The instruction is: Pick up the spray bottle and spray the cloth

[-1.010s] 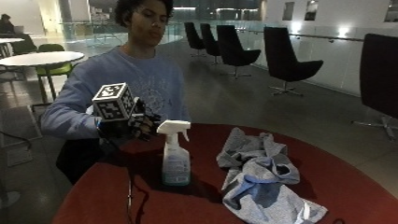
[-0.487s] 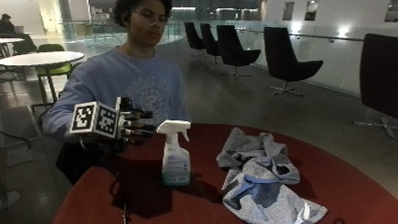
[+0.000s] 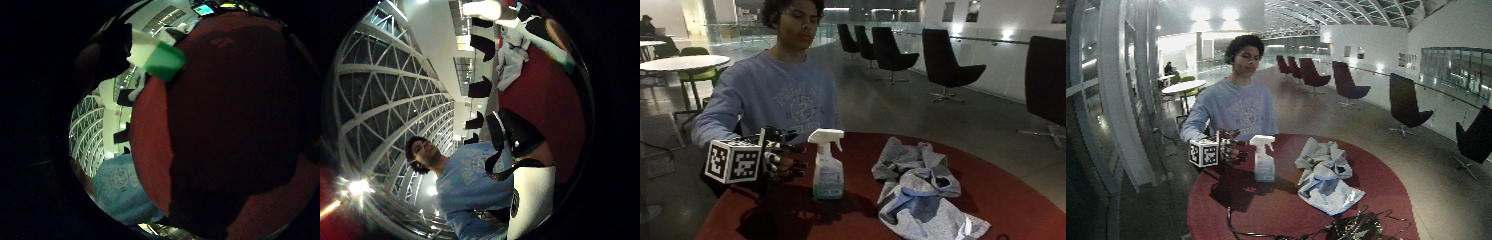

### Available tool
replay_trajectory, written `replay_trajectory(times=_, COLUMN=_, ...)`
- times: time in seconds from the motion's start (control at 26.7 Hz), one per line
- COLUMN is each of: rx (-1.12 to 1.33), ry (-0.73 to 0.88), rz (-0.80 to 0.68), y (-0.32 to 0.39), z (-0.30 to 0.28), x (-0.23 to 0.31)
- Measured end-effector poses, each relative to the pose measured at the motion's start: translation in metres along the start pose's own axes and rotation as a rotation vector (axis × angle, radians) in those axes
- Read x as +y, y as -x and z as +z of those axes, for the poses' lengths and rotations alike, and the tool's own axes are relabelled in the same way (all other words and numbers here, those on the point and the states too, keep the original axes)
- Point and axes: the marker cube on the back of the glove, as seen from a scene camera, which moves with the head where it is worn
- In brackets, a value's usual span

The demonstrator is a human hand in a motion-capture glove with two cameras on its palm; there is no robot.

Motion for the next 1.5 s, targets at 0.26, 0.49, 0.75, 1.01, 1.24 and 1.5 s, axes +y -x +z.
replay_trajectory(times=0.26, rx=0.021, ry=-0.027, rz=0.025, y=-0.013, z=0.010, x=-0.029)
replay_trajectory(times=0.49, rx=0.016, ry=-0.059, rz=0.009, y=-0.015, z=0.021, x=-0.057)
replay_trajectory(times=0.75, rx=-0.023, ry=-0.097, rz=-0.009, y=-0.017, z=0.033, x=-0.083)
replay_trajectory(times=1.01, rx=-0.052, ry=-0.165, rz=-0.039, y=-0.023, z=0.047, x=-0.099)
replay_trajectory(times=1.24, rx=-0.038, ry=-0.261, rz=-0.056, y=-0.023, z=0.051, x=-0.106)
replay_trajectory(times=1.5, rx=0.018, ry=-0.311, rz=-0.076, y=-0.012, z=0.050, x=-0.112)
